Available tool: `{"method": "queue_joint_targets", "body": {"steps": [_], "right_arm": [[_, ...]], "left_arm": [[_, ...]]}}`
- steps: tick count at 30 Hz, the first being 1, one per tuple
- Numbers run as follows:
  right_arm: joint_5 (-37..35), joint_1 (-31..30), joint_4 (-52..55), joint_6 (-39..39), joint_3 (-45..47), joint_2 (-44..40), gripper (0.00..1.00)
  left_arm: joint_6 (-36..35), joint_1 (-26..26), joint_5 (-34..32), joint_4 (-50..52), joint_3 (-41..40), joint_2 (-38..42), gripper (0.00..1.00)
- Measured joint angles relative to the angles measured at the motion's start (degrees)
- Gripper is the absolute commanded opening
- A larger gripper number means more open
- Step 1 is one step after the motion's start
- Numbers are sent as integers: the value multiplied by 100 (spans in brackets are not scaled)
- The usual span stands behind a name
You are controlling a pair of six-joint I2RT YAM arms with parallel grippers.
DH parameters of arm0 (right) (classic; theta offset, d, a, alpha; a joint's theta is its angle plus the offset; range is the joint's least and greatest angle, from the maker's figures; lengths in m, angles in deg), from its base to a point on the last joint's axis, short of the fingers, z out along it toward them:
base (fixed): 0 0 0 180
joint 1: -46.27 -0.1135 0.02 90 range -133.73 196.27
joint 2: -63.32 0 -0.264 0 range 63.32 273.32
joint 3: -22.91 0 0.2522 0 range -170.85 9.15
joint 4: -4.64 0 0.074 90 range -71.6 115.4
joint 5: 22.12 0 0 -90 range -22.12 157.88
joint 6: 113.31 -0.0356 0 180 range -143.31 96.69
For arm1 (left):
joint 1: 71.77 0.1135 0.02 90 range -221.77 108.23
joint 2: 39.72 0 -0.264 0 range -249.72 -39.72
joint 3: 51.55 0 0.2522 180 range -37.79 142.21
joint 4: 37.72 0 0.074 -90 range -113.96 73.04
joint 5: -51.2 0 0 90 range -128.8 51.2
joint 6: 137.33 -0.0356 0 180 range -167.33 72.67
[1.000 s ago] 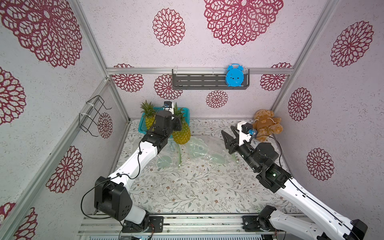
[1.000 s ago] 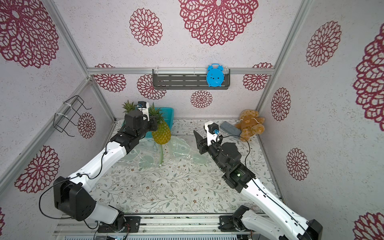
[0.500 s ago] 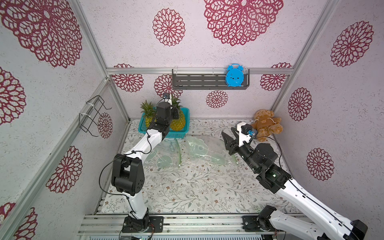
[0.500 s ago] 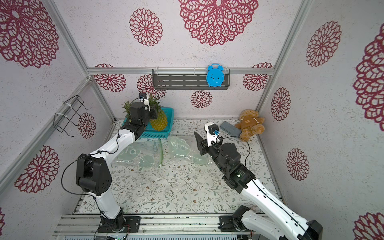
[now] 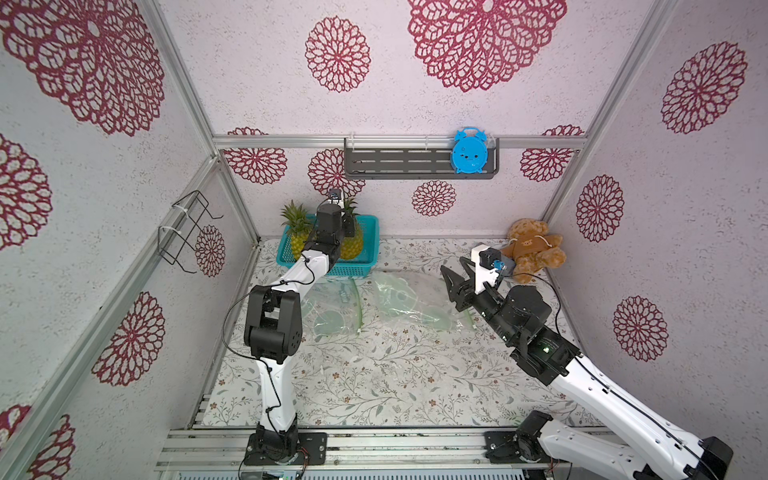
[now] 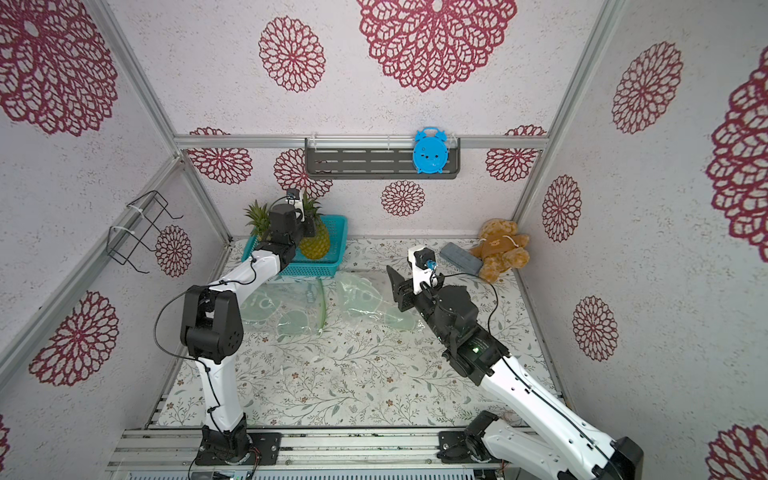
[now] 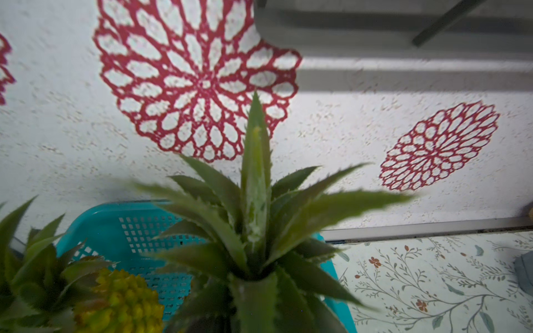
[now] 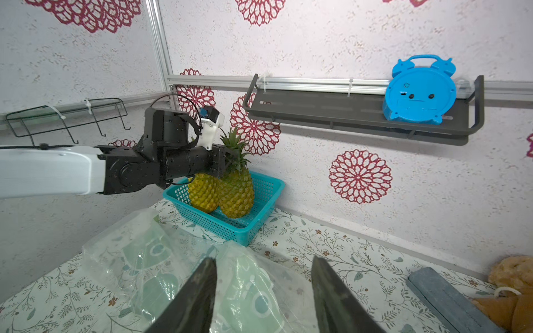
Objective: Open the zip-top bag and take out the pineapple
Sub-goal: Place the pineapple in the basket.
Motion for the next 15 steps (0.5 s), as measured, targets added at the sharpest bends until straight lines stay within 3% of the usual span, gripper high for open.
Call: {"method": "queue_joint_targets", "body": {"steps": [15], "right_arm": [[72,0,116,-107,0,59,59]], "left_arm": [[-48,92,258,52,398,-599,0]]}}
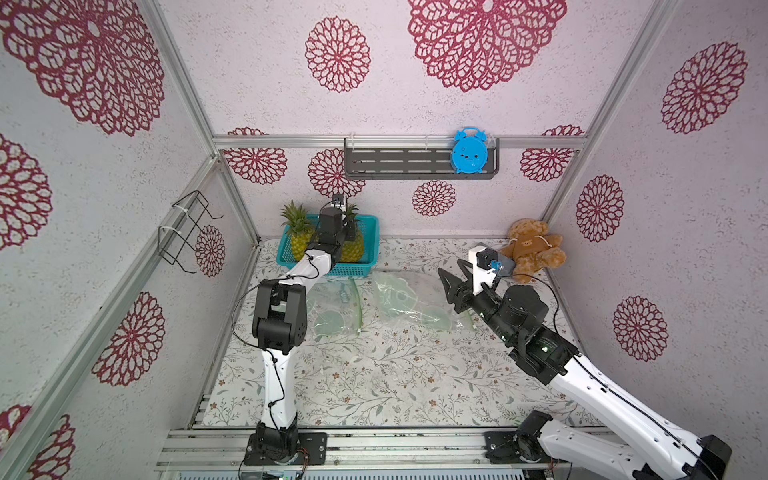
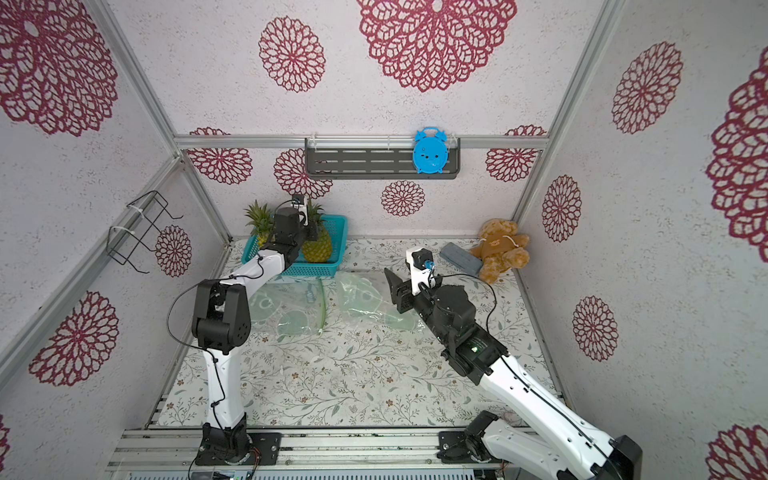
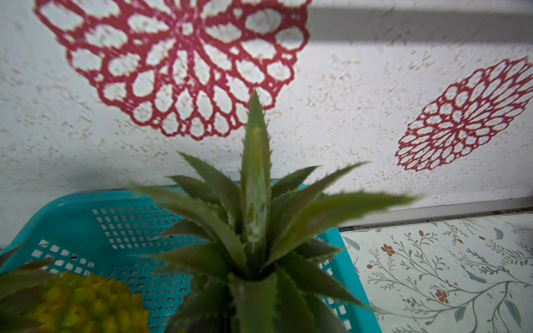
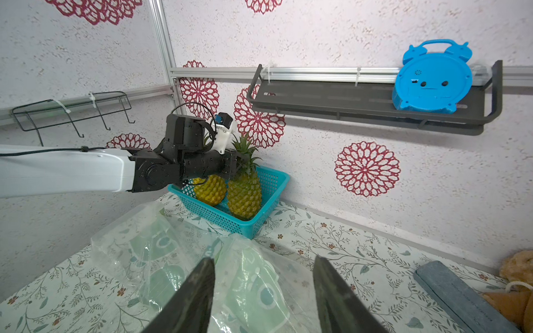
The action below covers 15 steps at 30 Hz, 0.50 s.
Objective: Open the zip-top bag and take out the pineapple
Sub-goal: Place the pineapple in the basket.
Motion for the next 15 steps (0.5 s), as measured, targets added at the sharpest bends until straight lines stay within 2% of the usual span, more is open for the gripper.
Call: {"method": "queue_joint_targets", "body": {"steps": [9,13,15], "right_arm": [[0,0,125,-31,0,11,60],[0,0,140,-31,0,11,60],[0,0,138,-31,0,11,60]], "left_arm": [[0,17,0,48,11,-70,1],[2,17,-2,-59,-66,-70,20],[-9,17,-2,-127,-111,-70,35]]}}
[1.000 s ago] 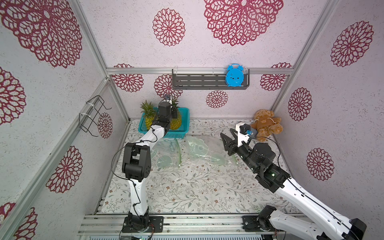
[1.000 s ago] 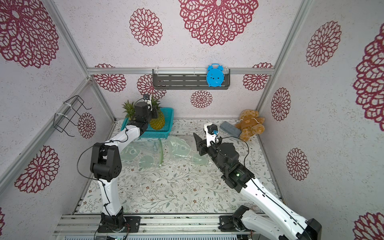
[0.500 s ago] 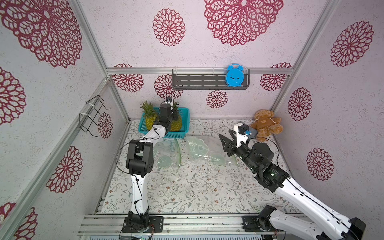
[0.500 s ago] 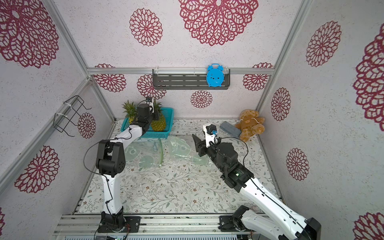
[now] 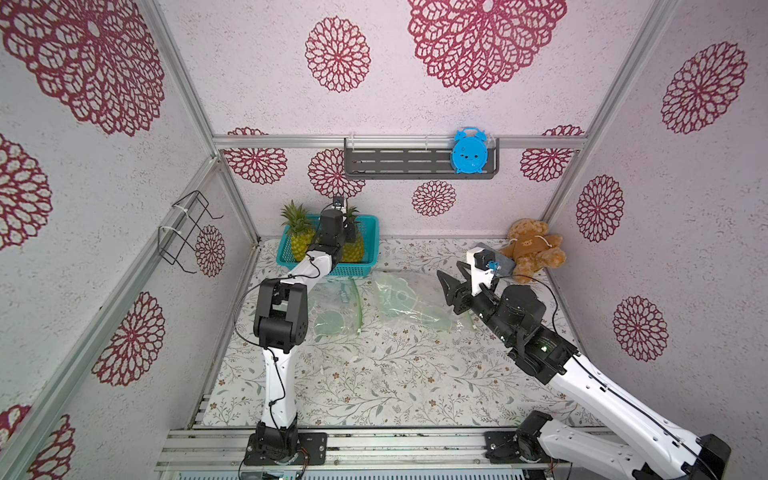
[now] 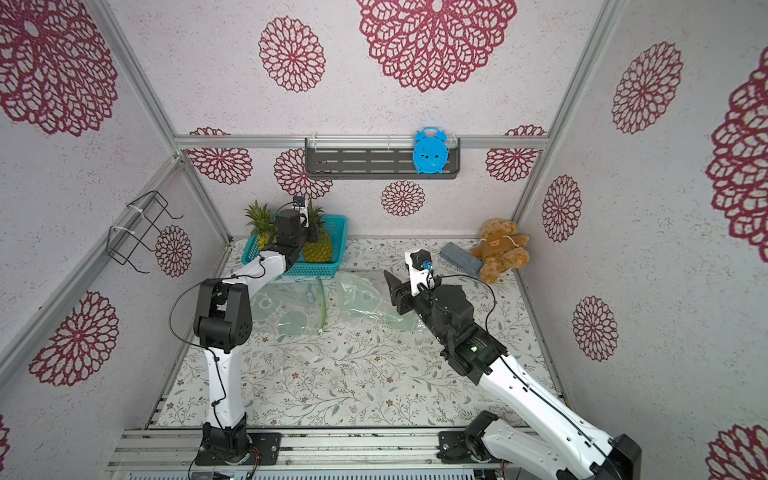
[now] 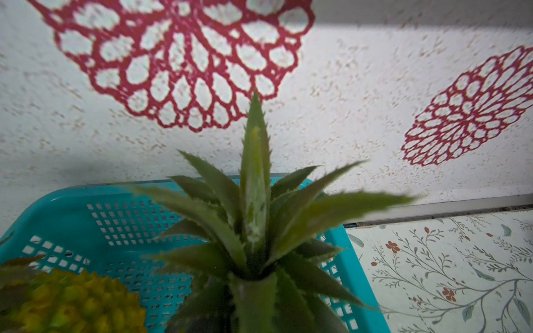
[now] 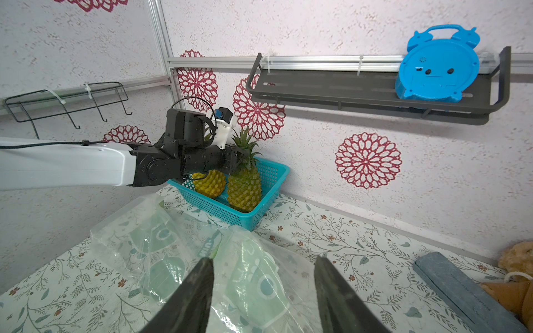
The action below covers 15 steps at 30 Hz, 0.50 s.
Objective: Open the zip-top bag and take out the pineapple
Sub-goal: Place the pineapple in the basket.
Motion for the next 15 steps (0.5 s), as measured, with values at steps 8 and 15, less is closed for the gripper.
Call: {"method": "queue_joint_targets", "body": {"steps": [8,15], "right_arm": [[-11,0,15,-2,94,4,60],[-20,0,15,0,94,24,60]], "left_arm": [[-61,2,20,-254,-334,125,82],[-101,9,70,-323,-914,748,99]]}}
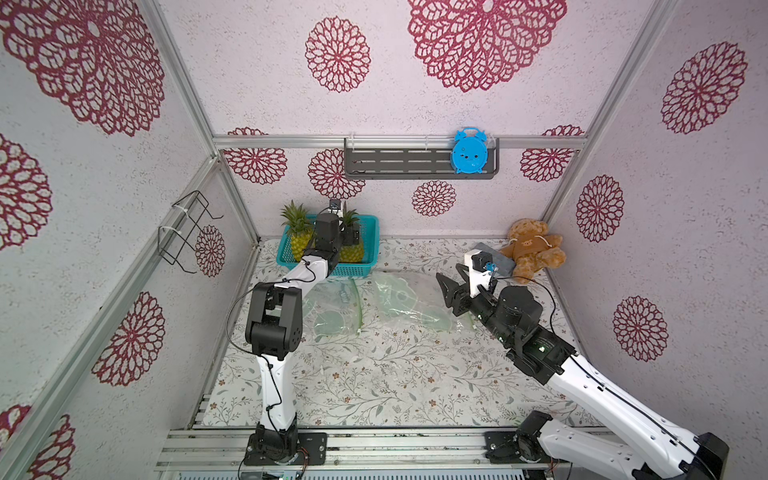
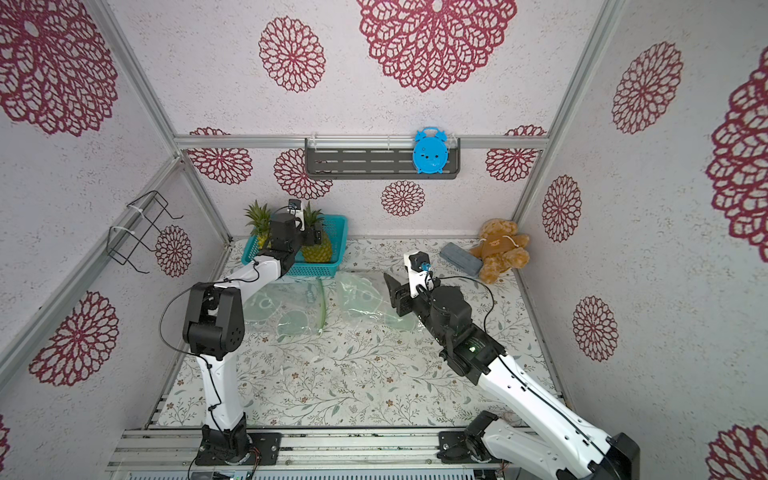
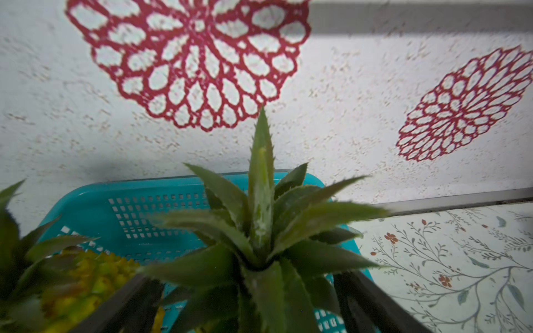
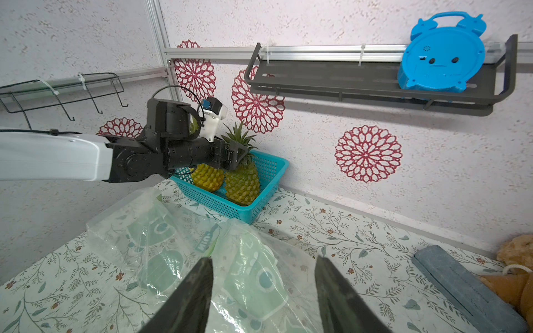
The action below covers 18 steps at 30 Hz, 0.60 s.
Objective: Open the zip-top bag and take out the pineapple
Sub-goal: Place the pineapple in the basket.
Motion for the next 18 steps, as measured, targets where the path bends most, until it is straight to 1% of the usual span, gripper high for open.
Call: {"method": "queue_joint_targets", "body": {"steps": [8,18], "right_arm": [[-136,7,-46,4,74,-2,61],[-531,52,-201,20,472,-33,61]], "left_arm": [[2,2,293,59,-610,1073,97],[247,2,988,649,-2035,2918,97]]}}
